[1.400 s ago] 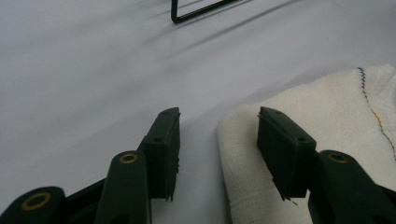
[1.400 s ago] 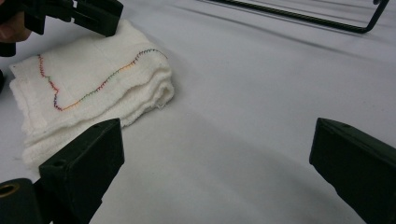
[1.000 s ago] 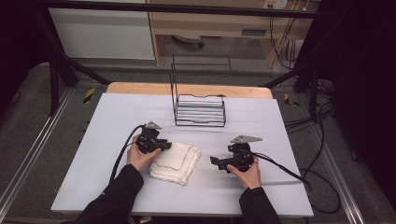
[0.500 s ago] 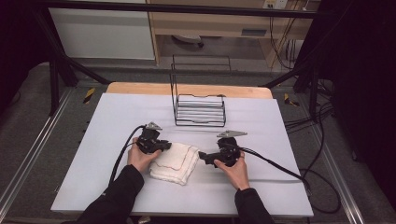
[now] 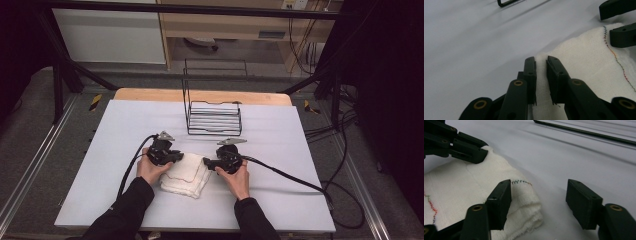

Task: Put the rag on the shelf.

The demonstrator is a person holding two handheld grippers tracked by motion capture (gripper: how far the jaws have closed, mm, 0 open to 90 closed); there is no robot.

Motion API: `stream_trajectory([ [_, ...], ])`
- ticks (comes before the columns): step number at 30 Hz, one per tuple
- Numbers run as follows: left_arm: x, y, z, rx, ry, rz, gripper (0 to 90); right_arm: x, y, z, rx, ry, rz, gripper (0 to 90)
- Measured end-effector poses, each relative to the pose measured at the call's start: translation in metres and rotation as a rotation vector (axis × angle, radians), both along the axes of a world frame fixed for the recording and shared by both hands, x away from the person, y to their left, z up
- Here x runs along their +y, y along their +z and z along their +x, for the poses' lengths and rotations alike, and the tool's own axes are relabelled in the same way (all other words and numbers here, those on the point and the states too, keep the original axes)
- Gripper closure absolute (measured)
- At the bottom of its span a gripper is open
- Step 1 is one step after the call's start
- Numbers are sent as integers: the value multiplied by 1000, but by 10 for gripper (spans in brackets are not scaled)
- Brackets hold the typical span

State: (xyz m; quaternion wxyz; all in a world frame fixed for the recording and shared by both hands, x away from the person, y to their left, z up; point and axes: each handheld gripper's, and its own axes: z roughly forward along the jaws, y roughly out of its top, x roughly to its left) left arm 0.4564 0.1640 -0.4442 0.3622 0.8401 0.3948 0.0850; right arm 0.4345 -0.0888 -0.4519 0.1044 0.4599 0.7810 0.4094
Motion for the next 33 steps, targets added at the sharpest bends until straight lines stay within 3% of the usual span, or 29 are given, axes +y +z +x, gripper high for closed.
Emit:
stream_trajectory([
  [8, -1, 1, -1, -5, -1, 12, 772, 1, -1, -4, 45, 11, -5, 577],
  [13, 0, 1, -1, 11, 9, -1, 775, 3, -2, -8, 77, -1, 30, 713],
  [24, 4, 4, -1, 29, 24, -34, 816, 4, -1, -10, 94, -8, 57, 816],
  [29, 9, 11, -6, 6, 36, -70, 823, 3, 2, -10, 78, 9, 66, 825],
  [33, 15, 22, -11, -23, 39, -100, 824, 0, 12, -13, 43, 37, 109, 826],
])
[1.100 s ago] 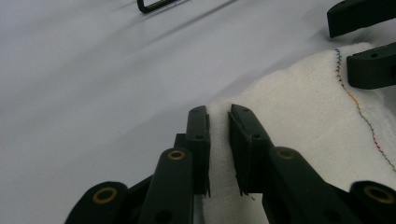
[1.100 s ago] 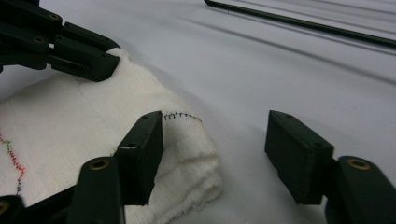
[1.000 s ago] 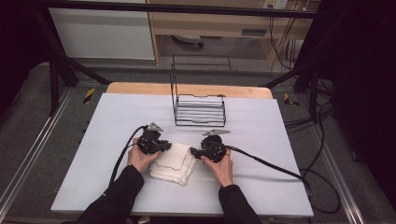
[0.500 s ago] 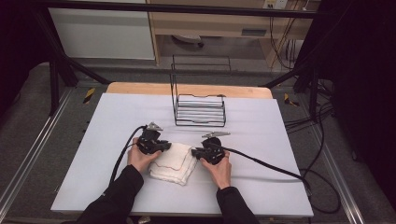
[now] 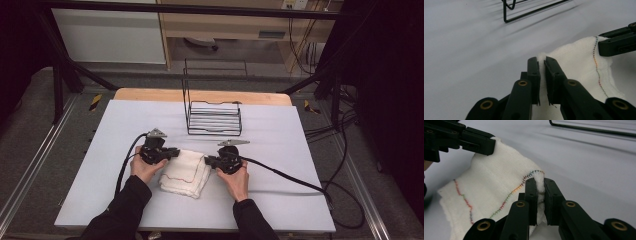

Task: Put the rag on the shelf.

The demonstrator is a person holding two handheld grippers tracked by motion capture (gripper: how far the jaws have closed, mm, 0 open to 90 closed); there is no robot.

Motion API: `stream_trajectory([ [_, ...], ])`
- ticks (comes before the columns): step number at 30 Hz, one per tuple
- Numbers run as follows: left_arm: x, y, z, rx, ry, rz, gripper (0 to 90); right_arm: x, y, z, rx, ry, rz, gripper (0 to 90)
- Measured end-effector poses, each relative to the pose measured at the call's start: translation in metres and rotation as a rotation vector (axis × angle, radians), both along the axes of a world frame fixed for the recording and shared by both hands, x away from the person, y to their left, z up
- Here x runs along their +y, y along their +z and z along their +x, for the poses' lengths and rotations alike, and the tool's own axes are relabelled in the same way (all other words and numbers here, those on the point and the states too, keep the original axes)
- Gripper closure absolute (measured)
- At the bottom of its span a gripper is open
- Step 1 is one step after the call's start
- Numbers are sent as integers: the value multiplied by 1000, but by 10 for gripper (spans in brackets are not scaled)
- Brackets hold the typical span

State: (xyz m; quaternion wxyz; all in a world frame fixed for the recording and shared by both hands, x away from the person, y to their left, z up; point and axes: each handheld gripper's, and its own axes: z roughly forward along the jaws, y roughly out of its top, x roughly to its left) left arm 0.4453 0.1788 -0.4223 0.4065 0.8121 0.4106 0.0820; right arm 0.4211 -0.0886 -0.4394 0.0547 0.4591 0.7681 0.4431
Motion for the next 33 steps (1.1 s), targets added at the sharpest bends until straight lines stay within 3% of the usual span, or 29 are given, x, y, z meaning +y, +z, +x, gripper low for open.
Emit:
stream_trajectory([
  [12, 11, 25, -17, -90, -17, -15, 824, 1, 28, -15, -103, 60, 51, 827],
  [22, 18, 47, -32, -155, -21, -63, 824, -1, 50, -24, -173, 97, 65, 827],
  [33, 16, 71, -46, -232, -12, -106, 824, -8, 78, -32, -271, 98, 63, 829],
])
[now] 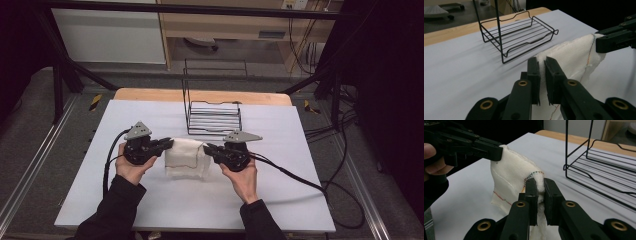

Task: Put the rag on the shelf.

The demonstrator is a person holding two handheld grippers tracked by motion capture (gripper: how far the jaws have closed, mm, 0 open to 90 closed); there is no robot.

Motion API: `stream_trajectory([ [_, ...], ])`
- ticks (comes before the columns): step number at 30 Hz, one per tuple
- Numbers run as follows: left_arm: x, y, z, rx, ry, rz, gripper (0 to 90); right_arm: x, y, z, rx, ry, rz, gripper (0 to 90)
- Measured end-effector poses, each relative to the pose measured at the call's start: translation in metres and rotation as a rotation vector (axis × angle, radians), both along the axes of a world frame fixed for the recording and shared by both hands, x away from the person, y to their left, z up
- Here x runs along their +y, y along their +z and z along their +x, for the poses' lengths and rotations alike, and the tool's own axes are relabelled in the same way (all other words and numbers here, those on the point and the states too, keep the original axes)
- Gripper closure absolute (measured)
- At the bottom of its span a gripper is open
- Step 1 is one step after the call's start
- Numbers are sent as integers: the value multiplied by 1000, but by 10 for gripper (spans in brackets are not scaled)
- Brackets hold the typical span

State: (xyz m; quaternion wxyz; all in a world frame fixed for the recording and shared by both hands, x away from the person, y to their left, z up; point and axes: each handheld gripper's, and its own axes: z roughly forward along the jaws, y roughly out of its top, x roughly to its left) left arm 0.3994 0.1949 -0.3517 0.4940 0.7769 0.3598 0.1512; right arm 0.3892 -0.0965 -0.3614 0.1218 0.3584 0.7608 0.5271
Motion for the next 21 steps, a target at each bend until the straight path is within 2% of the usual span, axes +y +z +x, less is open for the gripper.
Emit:
stream_trajectory([
  [4, -2, 6, -2, -23, 9, -12, 824, -2, 5, 0, -20, 3, 3, 829],
  [12, -6, 19, -5, -65, 9, -29, 825, -7, 21, -5, -89, 11, 9, 830],
  [21, -11, 34, -7, -132, 27, -88, 825, -13, 36, -8, -147, 3, 30, 830],
])
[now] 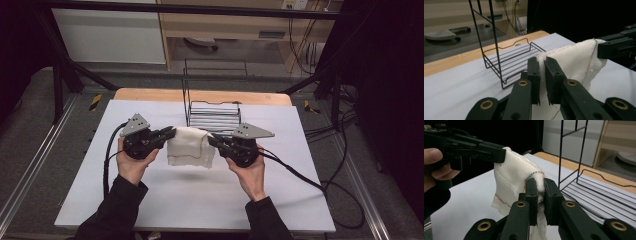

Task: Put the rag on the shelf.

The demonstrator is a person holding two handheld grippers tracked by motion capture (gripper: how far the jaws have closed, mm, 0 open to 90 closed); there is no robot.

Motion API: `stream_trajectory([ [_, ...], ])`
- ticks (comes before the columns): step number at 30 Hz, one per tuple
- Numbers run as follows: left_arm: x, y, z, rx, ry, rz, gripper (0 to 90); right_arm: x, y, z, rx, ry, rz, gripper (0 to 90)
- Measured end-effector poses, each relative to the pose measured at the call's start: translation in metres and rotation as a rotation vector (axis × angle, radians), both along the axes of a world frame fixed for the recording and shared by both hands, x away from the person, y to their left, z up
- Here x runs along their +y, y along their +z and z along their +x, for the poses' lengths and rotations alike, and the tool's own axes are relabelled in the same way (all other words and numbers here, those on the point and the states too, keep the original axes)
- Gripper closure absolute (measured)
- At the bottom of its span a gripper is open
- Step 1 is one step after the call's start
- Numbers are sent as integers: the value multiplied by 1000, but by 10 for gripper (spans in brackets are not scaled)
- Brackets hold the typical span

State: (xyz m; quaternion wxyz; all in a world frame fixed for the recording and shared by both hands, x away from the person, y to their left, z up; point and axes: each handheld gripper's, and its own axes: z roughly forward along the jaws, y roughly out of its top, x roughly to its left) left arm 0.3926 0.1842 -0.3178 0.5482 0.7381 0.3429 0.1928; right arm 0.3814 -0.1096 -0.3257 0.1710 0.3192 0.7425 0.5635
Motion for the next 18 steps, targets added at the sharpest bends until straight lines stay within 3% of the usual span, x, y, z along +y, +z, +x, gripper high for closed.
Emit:
stream_trajectory([
  [18, -11, 25, 7, -89, 32, -84, 827, -8, 25, 3, -114, -44, 57, 833],
])
